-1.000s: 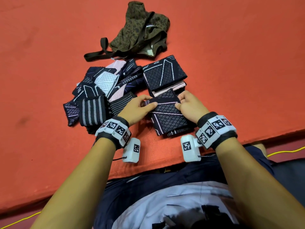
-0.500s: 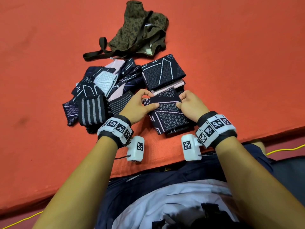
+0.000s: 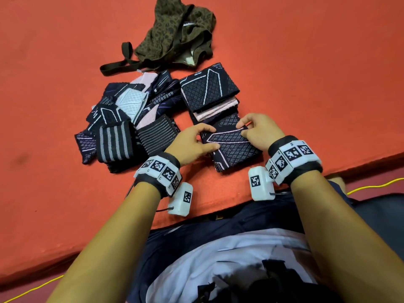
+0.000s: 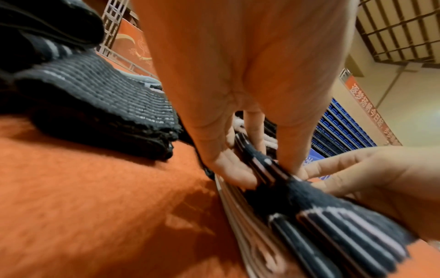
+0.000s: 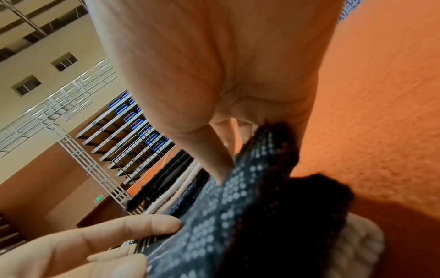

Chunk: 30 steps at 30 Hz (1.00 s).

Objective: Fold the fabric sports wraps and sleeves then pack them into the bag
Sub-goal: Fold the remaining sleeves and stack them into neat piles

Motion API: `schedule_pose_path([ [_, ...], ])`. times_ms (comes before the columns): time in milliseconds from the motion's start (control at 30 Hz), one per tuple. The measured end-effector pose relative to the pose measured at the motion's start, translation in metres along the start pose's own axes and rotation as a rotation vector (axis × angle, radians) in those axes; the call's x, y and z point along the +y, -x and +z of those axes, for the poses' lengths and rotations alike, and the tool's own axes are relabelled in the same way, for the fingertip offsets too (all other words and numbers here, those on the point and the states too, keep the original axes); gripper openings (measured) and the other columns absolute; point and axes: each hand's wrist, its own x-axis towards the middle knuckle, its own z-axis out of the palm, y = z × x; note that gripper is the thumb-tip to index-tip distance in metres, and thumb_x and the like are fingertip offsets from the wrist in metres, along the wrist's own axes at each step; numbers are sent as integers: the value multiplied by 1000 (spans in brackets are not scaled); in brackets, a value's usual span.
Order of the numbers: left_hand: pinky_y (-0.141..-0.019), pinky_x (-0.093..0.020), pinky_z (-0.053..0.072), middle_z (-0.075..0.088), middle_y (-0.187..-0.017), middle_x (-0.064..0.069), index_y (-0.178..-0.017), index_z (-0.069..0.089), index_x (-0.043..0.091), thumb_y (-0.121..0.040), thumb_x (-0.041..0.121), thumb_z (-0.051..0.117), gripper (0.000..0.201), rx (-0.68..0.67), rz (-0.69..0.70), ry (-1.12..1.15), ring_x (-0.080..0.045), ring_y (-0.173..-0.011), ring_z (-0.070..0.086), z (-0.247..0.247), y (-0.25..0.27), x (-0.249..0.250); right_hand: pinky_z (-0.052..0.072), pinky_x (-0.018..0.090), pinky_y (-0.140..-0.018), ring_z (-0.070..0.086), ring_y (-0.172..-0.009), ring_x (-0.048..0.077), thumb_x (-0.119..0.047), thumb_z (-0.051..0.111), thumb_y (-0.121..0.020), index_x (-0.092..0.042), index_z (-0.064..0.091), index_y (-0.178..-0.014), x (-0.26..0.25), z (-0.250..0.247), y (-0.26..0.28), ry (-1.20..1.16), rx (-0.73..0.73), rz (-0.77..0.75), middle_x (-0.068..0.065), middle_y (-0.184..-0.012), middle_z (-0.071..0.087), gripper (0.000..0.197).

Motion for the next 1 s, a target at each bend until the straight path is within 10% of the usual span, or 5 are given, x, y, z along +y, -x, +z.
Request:
schedule_pose_path([
  [233,-94,-34,52,68,-103,10,-108,74,35,-80,25,80,31,99,67,-135,-13,-94,66,5,-2,4,50,32,-74,64,-90,25,-9,69,-82,-29,58,-102,0,6,2,10,124,-13,2,-100,66,30],
  [433,-83,-15,35,39,-100,1,-108,76,27,-83,23,79,26,183,81,-277,-11,-94,41,10,-2,-2,47,34,-84,55,-94,23,-4,65,-81,-26,63,-99,-8,8,5,202,215,-100,2,-107,50,29],
  [600,-60,-12,31,51,-76,10,-120,71,27,-81,40,79,41,33,116,-499,-2,-68,46,6,-5,12,44,24,-68,60,-83,14,-6,62,-82,-23,64,-107,-23,13,8,180,63,-196,-5,-92,68,30],
  [1000,-77,-21,40,44,-109,0,-142,46,18,-65,45,89,92,-119,112,-422,-12,-98,47,15,-5,2,34,25,-80,46,-94,13,-11,63,-84,-14,45,-135,-8,31,6,164,21,-169,4,-121,50,54],
])
